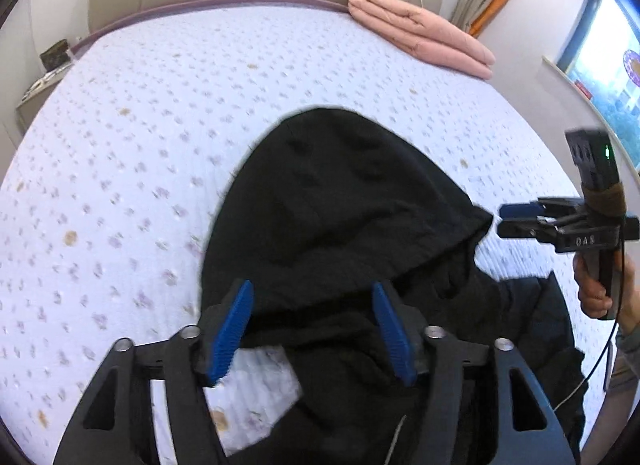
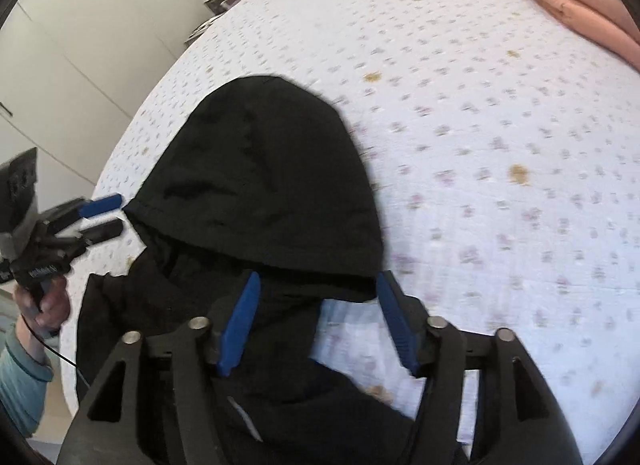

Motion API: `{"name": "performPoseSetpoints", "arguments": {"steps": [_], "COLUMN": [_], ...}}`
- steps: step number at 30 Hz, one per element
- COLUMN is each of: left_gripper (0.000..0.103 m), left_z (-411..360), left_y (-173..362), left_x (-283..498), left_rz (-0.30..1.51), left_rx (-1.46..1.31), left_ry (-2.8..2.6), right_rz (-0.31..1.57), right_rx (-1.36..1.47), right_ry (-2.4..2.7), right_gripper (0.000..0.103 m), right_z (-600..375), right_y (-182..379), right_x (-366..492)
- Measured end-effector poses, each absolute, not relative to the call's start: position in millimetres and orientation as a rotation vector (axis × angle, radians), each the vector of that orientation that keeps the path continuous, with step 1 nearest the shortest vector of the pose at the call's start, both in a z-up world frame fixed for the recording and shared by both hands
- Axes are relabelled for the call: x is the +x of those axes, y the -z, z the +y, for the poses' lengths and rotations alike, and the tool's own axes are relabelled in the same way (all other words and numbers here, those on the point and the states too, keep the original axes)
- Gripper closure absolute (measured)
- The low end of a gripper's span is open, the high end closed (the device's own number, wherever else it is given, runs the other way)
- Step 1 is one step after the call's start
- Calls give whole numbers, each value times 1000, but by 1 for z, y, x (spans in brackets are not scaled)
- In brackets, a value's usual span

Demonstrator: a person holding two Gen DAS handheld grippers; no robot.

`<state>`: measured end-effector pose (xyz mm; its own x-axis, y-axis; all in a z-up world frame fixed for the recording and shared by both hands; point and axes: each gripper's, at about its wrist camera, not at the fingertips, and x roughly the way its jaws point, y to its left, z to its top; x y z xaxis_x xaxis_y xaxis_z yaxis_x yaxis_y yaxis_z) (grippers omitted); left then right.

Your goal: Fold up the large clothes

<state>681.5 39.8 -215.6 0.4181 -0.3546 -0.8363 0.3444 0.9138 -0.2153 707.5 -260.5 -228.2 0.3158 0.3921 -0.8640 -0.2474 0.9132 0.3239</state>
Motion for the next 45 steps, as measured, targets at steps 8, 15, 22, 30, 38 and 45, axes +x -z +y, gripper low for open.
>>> {"name": "performPoseSetpoints", "arguments": {"steps": [8, 15, 22, 30, 38, 45], "left_gripper": [31, 31, 83, 88, 86, 73], "left_z": [79, 82, 39, 32, 30, 26], "left_y": [260, 306, 283, 174, 92, 133], "left_x": [743, 755, 737, 648, 492, 357], "left_rz": [1184, 1236, 1171, 956, 832, 1051], "left_rx": [-232, -405, -155, -53, 21, 214], "left_ry": [392, 440, 364, 374, 421, 420], "right_rz": [1276, 1307, 1283, 1075, 864, 867], "right_rx": [366, 536, 587, 299, 13, -265], "right_ry": [-443, -579, -620, -599, -538, -301], "right_gripper": [29, 26, 65, 88, 89, 77], "right_z": [-301, -287, -257, -233, -207, -205], "right_y": [269, 296, 294, 186, 93, 107], "right_x": [729, 750, 747, 671, 515, 398]}}
